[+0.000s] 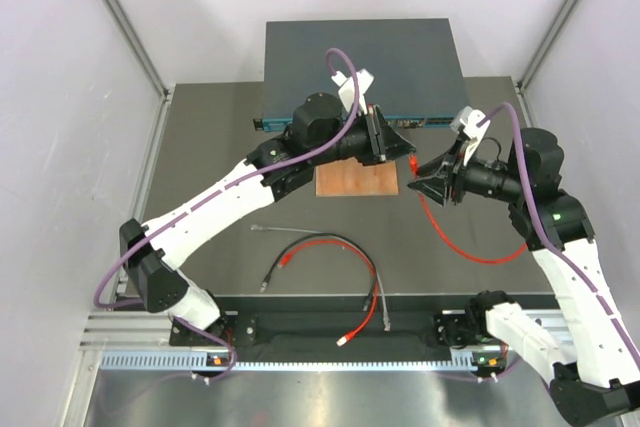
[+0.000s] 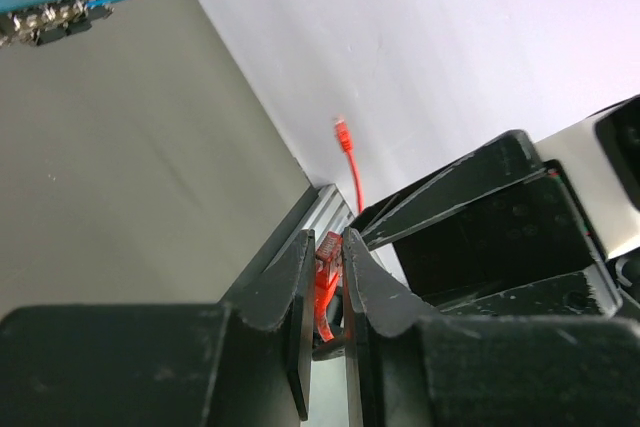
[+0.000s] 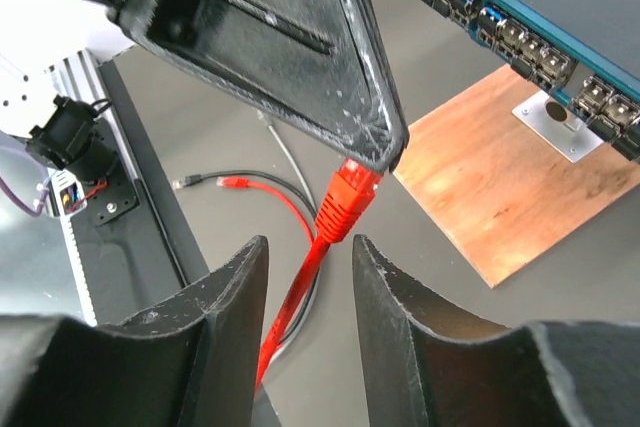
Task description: Insert the plug into the switch port
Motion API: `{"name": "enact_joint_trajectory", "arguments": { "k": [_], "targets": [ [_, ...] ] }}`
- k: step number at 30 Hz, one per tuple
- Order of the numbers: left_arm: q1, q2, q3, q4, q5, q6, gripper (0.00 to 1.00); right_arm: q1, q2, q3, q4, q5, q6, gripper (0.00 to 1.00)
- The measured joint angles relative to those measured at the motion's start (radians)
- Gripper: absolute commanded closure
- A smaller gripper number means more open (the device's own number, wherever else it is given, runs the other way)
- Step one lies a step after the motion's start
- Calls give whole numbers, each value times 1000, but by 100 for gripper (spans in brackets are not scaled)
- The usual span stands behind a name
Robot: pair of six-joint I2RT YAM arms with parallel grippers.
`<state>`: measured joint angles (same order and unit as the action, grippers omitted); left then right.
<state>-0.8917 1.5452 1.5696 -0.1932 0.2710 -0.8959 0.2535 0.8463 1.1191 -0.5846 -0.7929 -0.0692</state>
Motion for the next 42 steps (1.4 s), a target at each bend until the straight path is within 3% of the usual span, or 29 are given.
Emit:
{"name": "enact_joint_trajectory", "arguments": {
  "k": [9, 11, 12, 14, 15, 18, 19, 22, 27, 37, 42],
  "targets": [
    [0, 0, 0, 33, 8, 0, 100, 0, -1, 0, -5, 19, -1, 76],
    [0, 0, 0, 43, 13, 0, 100, 0, -1, 0, -1, 21, 11, 84],
    [0, 0, 0, 51, 17, 0, 100, 0, -1, 0, 2, 22, 18, 97],
    [0, 0, 0, 59, 29, 1, 100, 0, -1, 0, 3, 34, 34, 100],
    [0, 0, 0, 62, 31, 2, 80, 0, -1, 0, 3, 37, 45, 100],
    [1, 0, -1, 69, 36, 6, 47, -1, -2, 0, -3, 36, 74, 100],
    [1, 0, -1, 74, 35, 8, 31, -1, -2, 1, -8, 31, 81, 100],
    [2, 0, -1, 85, 27, 26, 22, -13, -1, 15, -60, 17, 100, 100],
    [8, -17, -1, 87, -6, 124, 21, -79, -2, 74, -198, -18, 101, 100],
    [11, -143, -35, 88, -71, 356, 29, -384, 86, 175, -513, -117, 61, 100],
    [11, -168, -33, 68, -88, 474, 22, -452, 167, 211, -567, -115, 55, 100]
  ]
}}
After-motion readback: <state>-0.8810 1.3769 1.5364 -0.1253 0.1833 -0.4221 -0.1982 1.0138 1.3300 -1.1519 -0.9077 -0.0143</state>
